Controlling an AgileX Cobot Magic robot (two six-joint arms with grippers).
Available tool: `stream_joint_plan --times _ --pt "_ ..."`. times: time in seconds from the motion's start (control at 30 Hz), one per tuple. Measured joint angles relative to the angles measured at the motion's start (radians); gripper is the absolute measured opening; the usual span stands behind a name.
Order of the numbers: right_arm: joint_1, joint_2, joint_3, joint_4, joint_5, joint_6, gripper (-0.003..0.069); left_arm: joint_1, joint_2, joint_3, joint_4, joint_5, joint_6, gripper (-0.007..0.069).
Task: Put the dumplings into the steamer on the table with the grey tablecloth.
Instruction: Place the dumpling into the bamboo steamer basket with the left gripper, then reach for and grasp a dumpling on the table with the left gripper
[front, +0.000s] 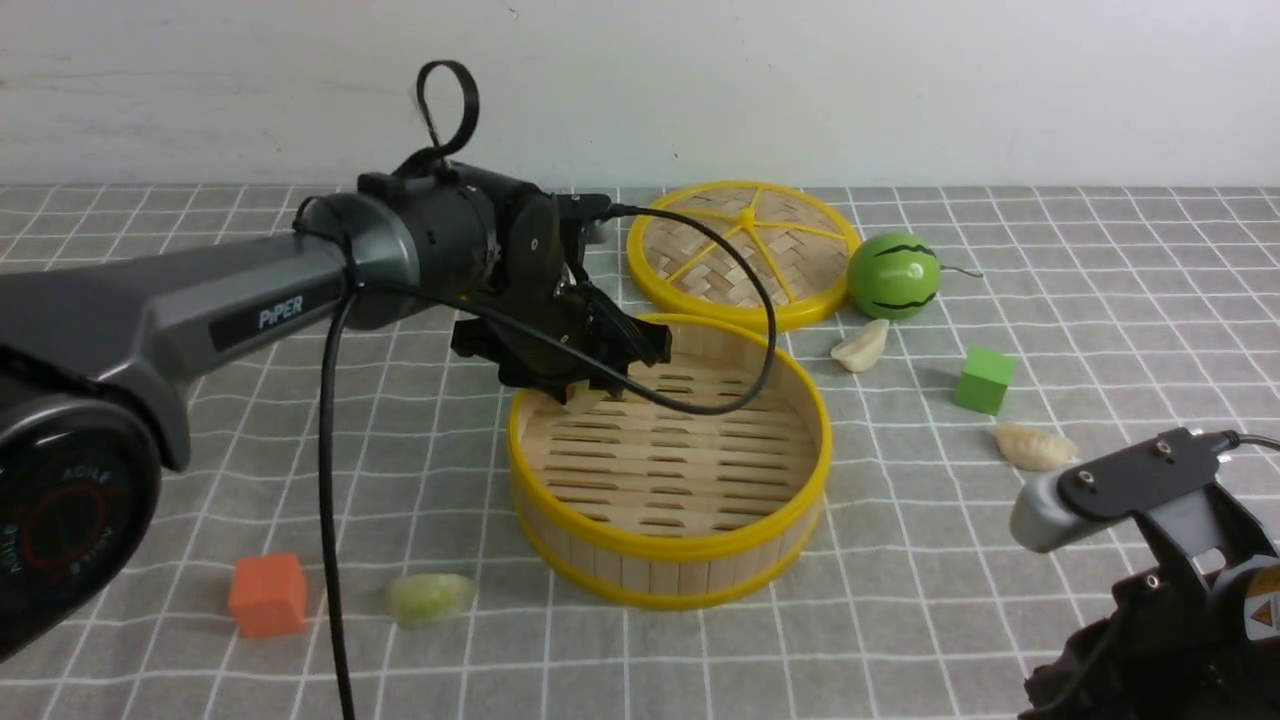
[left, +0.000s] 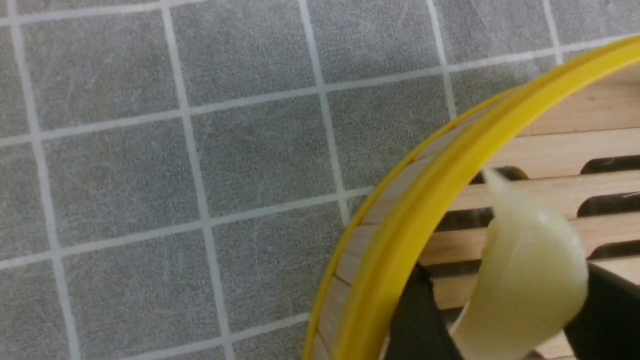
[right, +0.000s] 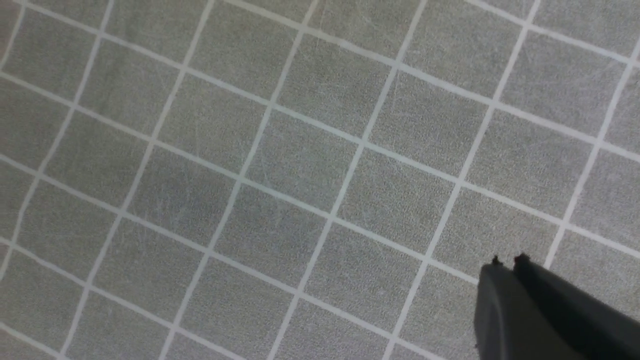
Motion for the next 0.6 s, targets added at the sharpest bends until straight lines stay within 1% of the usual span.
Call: stream_joint_plan --times 0.03,0.13,0.2,0.23,0.27,0.3,0.33,0.37,0.47,0.57,0.6 --pt "0.0 0.0 0.0 0.0 0.0 0.0 0.0031 0.0 -0.017 0.0 0.0 0.025 0.0 0.0476" --pt "0.0 0.0 0.0 0.0 0.0 -0.003 0.0032 0.0 -0.084 0.0 0.025 0.119 0.015 0.0525" --pt "0.0 0.0 0.0 0.0 0.0 -0.004 0.0034 0.0 -0.143 0.0 0.064 0.21 0.062 0.0536" --pt "0.0 0.0 0.0 0.0 -0.001 -0.004 0.0034 0.0 -0.181 0.0 0.075 0.286 0.107 0.0539" --pt "0.0 0.0 0.0 0.0 -0.001 -0.004 0.0034 0.0 -0.186 0.0 0.076 0.3 0.115 0.0539" --pt "0.0 0.0 0.0 0.0 -0.002 -0.004 0.0035 0.001 -0.217 -0.002 0.077 0.409 0.172 0.054" --pt "0.0 0.0 0.0 0.0 -0.002 -0.004 0.0035 0.001 -0.217 -0.002 0.076 0.424 0.172 0.0541" --pt "0.0 0.0 0.0 0.0 -0.002 -0.004 0.0037 0.001 -0.23 0.014 0.062 0.529 0.226 0.0541" --pt "0.0 0.0 0.0 0.0 -0.002 -0.004 0.004 0.001 -0.221 0.092 0.012 0.564 0.354 0.0541" --pt "0.0 0.0 0.0 0.001 -0.002 -0.004 0.0041 0.001 -0.2 0.159 -0.015 0.513 0.46 0.0541" --pt "0.0 0.0 0.0 0.001 -0.002 -0.004 0.0041 0.001 -0.195 0.163 -0.015 0.51 0.474 0.0541"
